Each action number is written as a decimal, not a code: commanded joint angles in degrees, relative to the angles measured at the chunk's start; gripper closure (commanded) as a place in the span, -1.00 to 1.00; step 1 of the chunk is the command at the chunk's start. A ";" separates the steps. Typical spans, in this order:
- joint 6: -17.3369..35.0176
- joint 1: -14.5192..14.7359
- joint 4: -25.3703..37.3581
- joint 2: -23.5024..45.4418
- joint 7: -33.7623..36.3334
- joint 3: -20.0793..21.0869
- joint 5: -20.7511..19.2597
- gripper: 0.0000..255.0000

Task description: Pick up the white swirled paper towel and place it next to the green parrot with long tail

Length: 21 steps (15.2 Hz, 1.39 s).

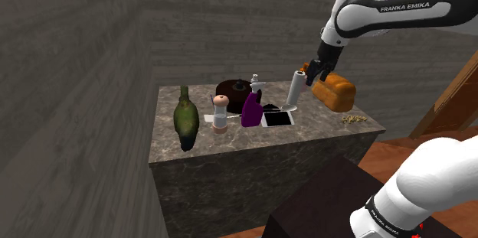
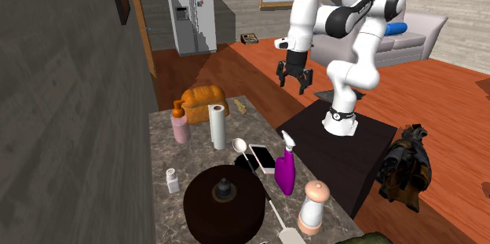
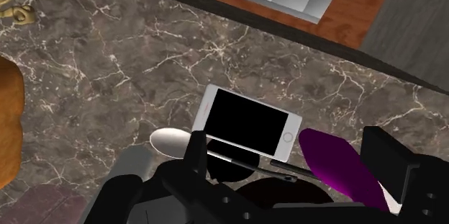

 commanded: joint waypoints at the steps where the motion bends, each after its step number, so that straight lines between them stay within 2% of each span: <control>1: 2.77 -0.72 1.63 3.66 -0.16 -1.09 -0.20 -1.00; 11: 12.35 -3.59 13.53 21.88 -1.64 -6.21 1.69 -1.00; 21: 16.14 -7.59 30.25 39.95 -4.26 -9.73 7.80 -1.00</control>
